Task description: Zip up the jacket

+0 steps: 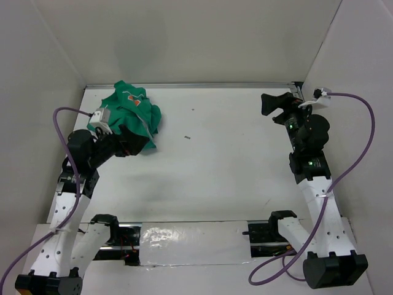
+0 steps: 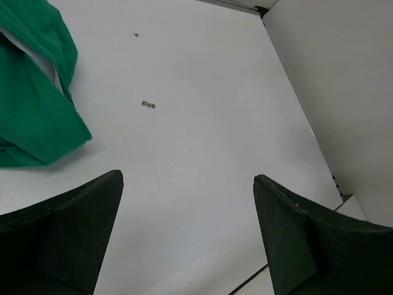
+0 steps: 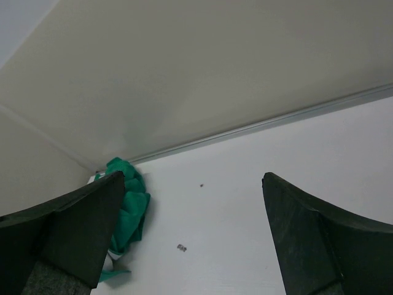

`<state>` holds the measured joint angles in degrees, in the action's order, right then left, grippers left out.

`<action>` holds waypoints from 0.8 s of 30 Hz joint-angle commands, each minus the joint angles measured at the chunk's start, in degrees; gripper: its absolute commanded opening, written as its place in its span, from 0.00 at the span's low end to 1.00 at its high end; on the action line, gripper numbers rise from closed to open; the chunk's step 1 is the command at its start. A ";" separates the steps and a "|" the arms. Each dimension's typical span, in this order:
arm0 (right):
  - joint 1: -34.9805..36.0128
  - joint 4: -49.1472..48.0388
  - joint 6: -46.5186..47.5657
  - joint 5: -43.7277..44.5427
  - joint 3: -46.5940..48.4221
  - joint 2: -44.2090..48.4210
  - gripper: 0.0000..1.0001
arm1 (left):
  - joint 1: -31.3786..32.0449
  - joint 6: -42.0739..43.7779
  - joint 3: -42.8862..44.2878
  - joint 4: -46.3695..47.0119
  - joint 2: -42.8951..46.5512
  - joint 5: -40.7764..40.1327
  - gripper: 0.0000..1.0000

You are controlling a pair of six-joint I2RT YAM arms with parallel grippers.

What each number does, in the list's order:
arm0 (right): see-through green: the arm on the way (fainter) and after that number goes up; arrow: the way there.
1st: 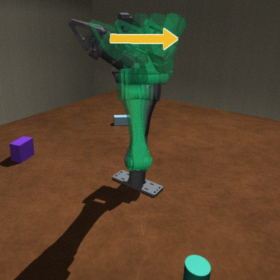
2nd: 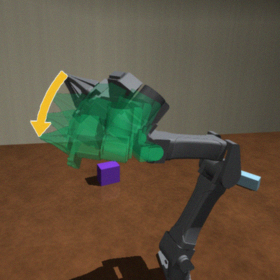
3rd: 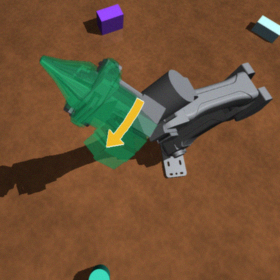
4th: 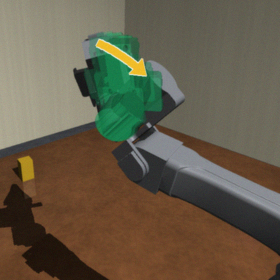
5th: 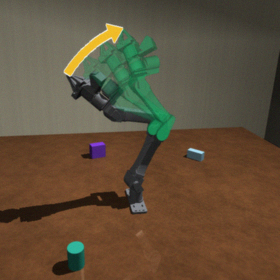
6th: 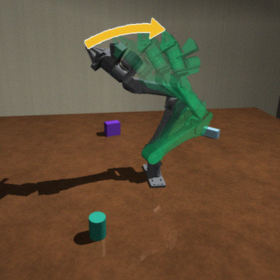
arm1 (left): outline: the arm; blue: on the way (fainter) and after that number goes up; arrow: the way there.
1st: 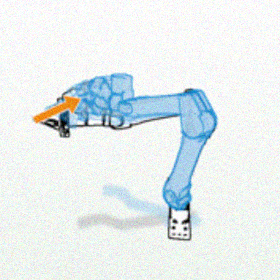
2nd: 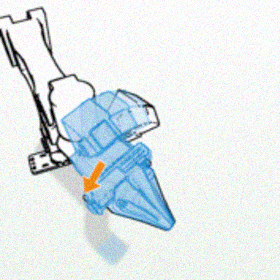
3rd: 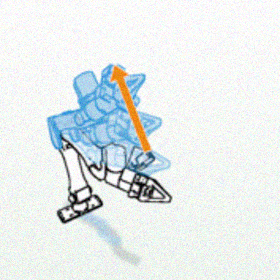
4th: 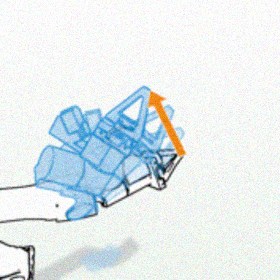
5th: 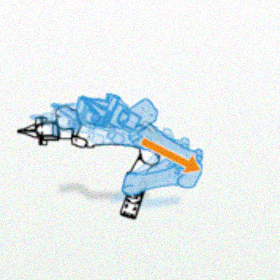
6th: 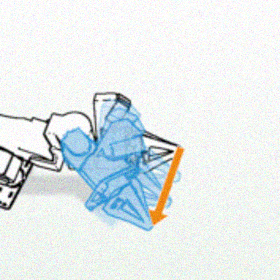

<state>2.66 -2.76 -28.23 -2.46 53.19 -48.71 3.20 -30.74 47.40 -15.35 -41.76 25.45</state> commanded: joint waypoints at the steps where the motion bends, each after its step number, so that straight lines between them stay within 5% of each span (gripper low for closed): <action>1: 0.16 2.41 0.19 -2.72 0.34 -0.25 1.00 | -0.04 -2.92 1.63 0.25 -2.09 -2.42 0.99; 14: 1.30 1.89 -0.95 -5.63 -5.64 -1.30 1.00 | -0.13 -11.09 4.11 -5.13 -12.11 -18.85 0.99; 24: 1.30 2.06 0.37 -1.24 -6.52 -3.15 1.00 | -5.92 -11.62 19.38 -3.90 -36.35 -19.39 0.99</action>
<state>3.51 -0.19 -28.84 -5.89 46.83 -51.33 0.23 -41.19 62.04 -22.11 -73.34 5.80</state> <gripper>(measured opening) 0.996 0.993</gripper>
